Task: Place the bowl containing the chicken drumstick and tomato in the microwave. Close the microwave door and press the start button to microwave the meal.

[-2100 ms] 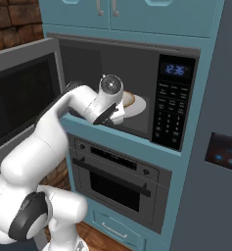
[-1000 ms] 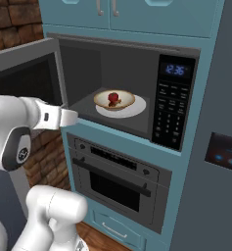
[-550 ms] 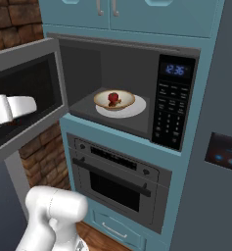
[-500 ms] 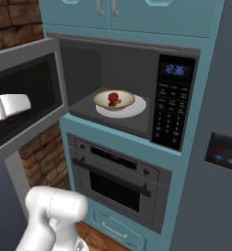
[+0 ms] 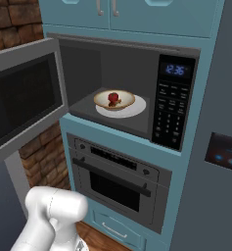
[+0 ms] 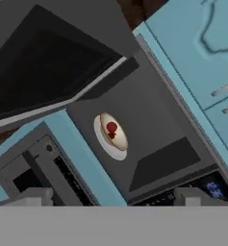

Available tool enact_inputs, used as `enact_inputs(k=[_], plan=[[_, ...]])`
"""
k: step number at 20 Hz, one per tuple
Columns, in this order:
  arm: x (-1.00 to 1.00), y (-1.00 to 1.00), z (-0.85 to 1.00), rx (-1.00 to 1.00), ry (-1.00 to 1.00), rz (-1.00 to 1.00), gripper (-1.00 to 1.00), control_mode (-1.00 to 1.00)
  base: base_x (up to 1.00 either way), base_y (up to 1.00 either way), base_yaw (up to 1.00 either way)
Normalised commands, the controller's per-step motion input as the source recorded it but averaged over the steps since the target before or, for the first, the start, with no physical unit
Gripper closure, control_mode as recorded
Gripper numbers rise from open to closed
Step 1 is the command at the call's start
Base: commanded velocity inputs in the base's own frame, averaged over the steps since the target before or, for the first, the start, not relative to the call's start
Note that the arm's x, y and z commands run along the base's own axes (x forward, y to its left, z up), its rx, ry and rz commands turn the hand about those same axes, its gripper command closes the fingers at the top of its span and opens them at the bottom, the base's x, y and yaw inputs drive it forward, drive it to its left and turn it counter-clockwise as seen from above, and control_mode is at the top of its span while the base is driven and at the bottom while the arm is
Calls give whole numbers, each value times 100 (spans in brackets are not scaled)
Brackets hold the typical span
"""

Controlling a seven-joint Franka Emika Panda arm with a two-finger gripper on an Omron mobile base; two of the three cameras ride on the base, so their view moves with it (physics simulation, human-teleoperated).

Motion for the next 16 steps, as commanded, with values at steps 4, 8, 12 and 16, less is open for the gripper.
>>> enact_inputs(k=[4,8,12,16], plan=[[-17,82,-9,-38,-1,0,-100,-100,0,0,0],[-9,67,-41,-27,-14,0,-100,-100,0,0,0],[-3,54,-88,-22,-23,0,-100,-100,0,0,0],[-3,55,-59,-19,-16,0,-100,-100,0,0,0]])
